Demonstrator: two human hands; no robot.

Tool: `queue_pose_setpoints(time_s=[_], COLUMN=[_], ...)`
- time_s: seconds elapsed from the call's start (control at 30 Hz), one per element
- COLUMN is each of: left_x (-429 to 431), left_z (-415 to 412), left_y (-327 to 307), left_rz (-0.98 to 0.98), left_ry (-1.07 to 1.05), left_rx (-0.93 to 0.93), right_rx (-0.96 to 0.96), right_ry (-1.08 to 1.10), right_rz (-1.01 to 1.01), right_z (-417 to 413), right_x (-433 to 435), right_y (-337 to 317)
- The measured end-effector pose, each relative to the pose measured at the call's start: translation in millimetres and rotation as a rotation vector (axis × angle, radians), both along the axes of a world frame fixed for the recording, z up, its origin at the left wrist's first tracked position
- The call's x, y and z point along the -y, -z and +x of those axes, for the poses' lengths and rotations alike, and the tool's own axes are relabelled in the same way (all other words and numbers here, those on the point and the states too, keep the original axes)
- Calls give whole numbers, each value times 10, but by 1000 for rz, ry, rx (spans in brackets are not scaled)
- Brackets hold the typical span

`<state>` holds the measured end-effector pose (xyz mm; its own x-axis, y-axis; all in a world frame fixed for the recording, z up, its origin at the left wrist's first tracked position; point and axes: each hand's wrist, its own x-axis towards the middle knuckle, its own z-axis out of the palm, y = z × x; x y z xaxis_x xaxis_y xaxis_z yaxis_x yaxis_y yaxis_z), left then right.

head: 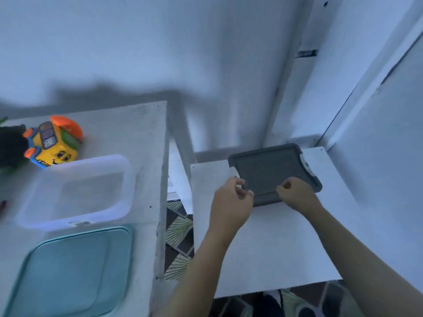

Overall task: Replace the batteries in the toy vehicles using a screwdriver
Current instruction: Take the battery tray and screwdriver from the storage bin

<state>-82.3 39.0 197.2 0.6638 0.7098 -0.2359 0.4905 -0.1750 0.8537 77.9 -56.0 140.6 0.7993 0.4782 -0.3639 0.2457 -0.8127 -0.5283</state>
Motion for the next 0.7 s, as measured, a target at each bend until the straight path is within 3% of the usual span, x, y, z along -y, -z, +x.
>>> queue_pose_setpoints(time_s=[0.2,0.33,0.5,0.7], left_x=[-285,-469,-558,-609], left_z=[804,1171,1397,1431], left_y=[799,1255,1598,1750], left_rz=[-19,-68,-38,6], left_ry=[-26,-83,-156,-298], left_rx=[-321,-488,-543,-478], right_rx=[128,191,295,400], right_ry=[-52,-105,-207,-234], right_rz=[-329,-392,-458,-465], right_z=[925,1425,1785,2005], right_x=[154,162,152,123], right_y=[423,759,1056,1170])
